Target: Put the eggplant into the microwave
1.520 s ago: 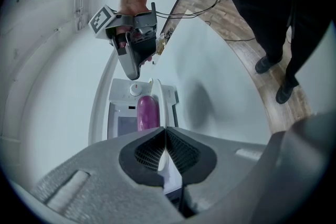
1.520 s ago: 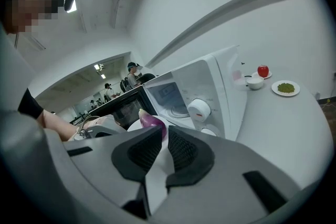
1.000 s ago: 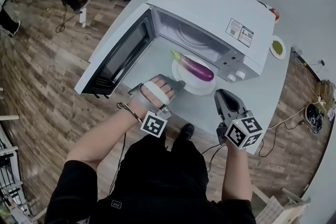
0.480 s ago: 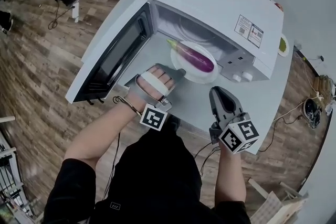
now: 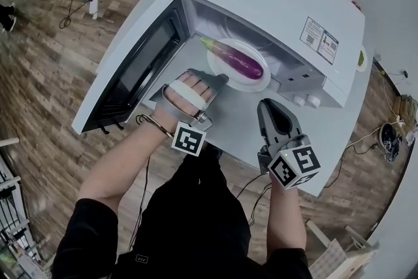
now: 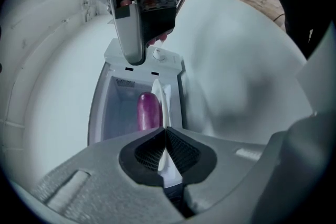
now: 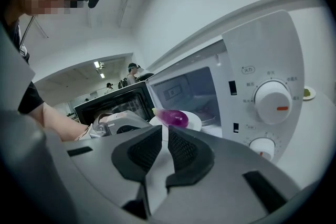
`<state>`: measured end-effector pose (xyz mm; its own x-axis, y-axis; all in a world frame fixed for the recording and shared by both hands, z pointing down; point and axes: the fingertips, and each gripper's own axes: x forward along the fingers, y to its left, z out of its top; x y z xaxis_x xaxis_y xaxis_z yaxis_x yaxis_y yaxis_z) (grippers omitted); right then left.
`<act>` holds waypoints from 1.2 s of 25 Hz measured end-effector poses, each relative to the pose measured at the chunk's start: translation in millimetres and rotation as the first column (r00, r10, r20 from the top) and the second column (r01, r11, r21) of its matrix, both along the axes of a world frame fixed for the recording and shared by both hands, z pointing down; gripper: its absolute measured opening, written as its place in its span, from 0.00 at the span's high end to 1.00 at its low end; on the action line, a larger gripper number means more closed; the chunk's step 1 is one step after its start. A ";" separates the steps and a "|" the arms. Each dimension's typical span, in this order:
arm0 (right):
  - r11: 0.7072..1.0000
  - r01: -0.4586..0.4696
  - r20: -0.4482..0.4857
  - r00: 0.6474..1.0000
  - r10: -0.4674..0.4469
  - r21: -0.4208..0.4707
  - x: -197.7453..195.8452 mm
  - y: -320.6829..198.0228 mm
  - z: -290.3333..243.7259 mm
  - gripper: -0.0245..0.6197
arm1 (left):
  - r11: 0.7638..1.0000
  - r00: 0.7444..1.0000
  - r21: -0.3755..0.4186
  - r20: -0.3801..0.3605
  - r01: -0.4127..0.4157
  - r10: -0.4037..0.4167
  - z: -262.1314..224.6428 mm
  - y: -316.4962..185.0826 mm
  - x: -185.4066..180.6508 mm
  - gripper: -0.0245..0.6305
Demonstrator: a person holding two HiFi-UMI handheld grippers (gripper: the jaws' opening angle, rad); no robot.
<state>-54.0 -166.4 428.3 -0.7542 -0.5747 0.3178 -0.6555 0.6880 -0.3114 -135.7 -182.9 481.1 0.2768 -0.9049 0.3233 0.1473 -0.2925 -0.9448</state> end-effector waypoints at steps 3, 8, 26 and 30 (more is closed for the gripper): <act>1.000 -0.002 -0.021 1.000 0.002 0.028 -5.1 -8.1 6.6 0.89 | 1.000 1.000 0.004 -0.009 0.018 -0.018 6.2 -11.2 -2.2 0.94; 1.000 -0.009 -0.042 0.999 0.010 0.025 -11.6 -11.8 21.9 0.89 | 0.999 0.999 0.000 -0.021 0.033 -0.033 15.1 -21.4 -4.1 0.94; 0.997 -0.023 -0.095 0.995 0.029 0.072 -20.2 -23.8 44.0 0.90 | 0.999 0.999 -0.008 -0.011 0.036 -0.036 34.9 -50.1 -3.8 0.94; 0.997 -0.030 -0.096 0.995 0.037 0.073 -18.3 -26.0 44.8 0.90 | 0.999 0.999 -0.019 -0.004 0.043 -0.043 34.2 -57.2 -6.0 0.94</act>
<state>-72.4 -192.4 473.1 -0.7014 -0.6229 0.3463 -0.7034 0.6832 -0.1958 -141.7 -240.1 515.3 0.2390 -0.9096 0.3398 0.1303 -0.3167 -0.9395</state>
